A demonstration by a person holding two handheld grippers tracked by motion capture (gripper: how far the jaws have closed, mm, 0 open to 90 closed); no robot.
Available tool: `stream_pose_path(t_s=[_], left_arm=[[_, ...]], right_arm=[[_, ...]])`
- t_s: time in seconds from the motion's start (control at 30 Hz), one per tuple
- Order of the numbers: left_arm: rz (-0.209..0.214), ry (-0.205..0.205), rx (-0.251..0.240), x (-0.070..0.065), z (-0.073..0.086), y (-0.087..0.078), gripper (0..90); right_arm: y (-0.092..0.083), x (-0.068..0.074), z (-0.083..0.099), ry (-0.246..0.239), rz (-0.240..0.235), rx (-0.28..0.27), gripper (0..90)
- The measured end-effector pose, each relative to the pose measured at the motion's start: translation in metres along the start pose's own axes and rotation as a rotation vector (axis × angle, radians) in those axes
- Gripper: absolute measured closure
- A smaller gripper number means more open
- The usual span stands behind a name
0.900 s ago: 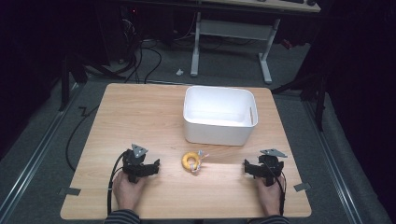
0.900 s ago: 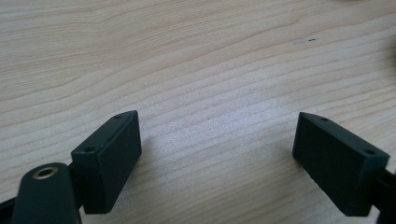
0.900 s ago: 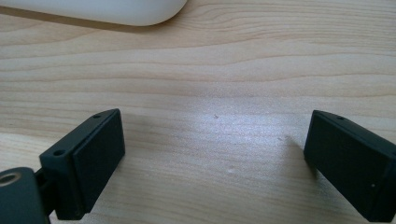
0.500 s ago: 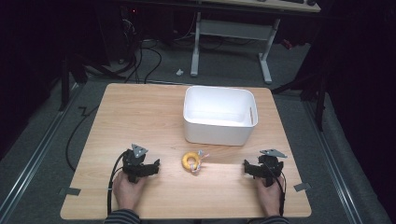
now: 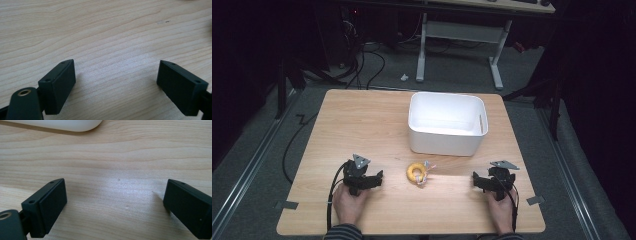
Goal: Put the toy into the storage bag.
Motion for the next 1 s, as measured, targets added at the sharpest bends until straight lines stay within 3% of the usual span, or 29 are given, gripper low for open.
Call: stream_pose_path(t_s=[0.5, 0.8, 1.0], left_arm=[[0.001, -0.002, 0.000, 0.0002, -0.0001, 0.0000, 15.7], [0.003, -0.001, 0.001, 0.0003, -0.0001, -0.0001, 15.7], [0.003, 0.000, 0.002, 0.0003, 0.0000, -0.0002, 15.7]], right_arm=[[0.0007, -0.0030, -0.0009, -0.069, -0.060, -0.003, 5.0], [-0.0045, -0.0052, -0.0039, -0.090, -0.089, 0.045, 19.2], [-0.0084, -0.0022, -0.0047, -0.096, -0.112, 0.043, 28.1]])
Point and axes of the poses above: each handheld gripper's, and its own axes: y roughly forward along the jaws, z roughly out of its underside, x roughly to its left, the point moved 6 cm from there along y, roughly forward along the jaws, and after that the axes turned 12 degrees about -y, right-handed, at the moved point
